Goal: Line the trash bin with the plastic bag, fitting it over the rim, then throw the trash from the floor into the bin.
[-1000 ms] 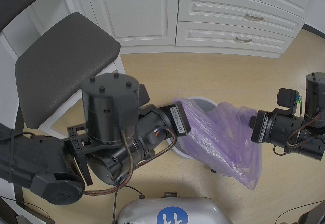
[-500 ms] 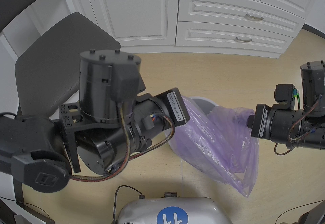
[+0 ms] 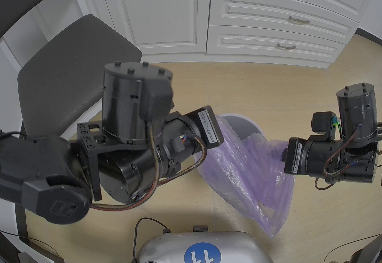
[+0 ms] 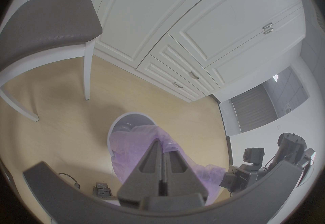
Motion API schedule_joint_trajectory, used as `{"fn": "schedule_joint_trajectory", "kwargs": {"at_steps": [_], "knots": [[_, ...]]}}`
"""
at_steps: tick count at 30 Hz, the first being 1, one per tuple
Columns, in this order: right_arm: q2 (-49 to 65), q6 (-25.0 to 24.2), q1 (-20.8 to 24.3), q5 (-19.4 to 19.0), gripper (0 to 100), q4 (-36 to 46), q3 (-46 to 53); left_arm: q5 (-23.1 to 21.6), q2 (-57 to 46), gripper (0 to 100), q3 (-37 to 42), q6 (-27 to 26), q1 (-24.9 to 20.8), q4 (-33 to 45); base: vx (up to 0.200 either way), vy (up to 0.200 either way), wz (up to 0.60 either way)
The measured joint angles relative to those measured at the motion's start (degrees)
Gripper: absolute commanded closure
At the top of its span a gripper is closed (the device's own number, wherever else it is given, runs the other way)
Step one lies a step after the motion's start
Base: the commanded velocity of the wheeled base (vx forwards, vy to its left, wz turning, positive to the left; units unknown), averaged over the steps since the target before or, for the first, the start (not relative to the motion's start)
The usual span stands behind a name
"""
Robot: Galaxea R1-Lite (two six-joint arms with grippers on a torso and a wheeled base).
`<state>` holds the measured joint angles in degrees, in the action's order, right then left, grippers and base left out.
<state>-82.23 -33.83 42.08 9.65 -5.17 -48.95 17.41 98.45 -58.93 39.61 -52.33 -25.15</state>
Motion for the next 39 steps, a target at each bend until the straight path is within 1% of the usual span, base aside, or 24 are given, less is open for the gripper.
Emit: {"fn": "schedule_joint_trajectory", "kwargs": {"at_steps": [7,16,21,26,39], "knots": [[-1.89,-0.18,-0.02,0.05,100,-0.51,0.07,-0.04,0.74,100,-0.24,0.0,0.52,0.02,0.0,0.0,0.0],[-4.55,-0.68,-0.33,0.06,100,-8.79,1.84,-0.06,1.02,100,-0.44,0.05,1.26,-0.05,0.0,0.0,0.0],[-6.34,-1.08,-0.44,-0.02,100,-11.3,2.28,-0.09,1.49,100,-0.68,0.1,1.87,-0.16,0.0,0.0,0.0],[-7.49,-1.39,-0.88,-0.13,100,-11.74,2.5,-0.11,2.34,100,-1.35,0.9,2.89,-0.06,0.0,0.0,0.0],[-8.35,-1.56,-1.34,0.06,100,-11.87,2.34,-0.06,3.19,100,-1.65,1.08,3.22,-0.3,0.0,0.0,0.0]]}}
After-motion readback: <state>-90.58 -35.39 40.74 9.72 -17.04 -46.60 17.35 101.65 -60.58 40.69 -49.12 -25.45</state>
